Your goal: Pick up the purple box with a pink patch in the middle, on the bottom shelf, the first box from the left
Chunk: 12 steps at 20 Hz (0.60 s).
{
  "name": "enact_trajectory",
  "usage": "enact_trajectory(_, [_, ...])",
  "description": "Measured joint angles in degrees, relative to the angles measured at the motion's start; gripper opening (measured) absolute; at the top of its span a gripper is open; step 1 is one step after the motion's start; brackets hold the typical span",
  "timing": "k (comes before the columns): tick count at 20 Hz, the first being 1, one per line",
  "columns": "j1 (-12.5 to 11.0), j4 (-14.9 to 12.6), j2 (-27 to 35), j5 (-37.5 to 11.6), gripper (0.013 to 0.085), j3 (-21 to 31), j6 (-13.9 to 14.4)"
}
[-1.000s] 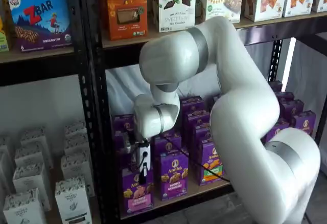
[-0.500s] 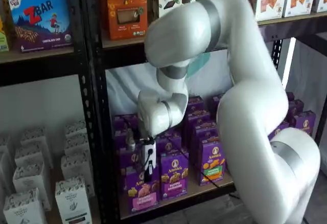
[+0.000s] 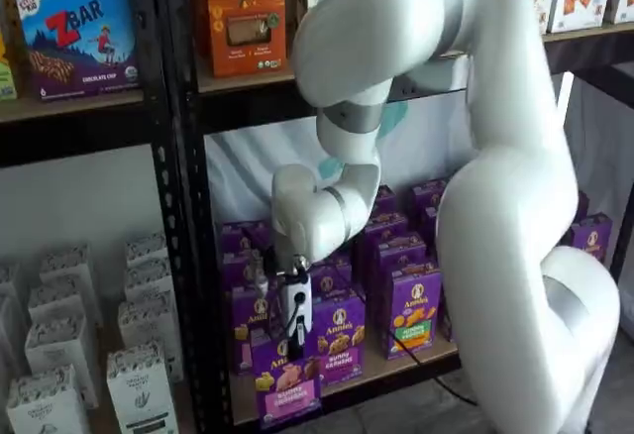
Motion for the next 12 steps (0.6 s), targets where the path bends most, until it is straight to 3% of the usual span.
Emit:
enact_trajectory(4, [2.23,-1.44,-5.79,-0.59,0.0290,6.37,3.52])
enact_trajectory(8, [4.49,1.96,-10.27,-0.43,0.0290,10.46,2.60])
enact_trajectory(12, [5.35,2.13,-12.19,-0.56,0.0290,11.98,3.34])
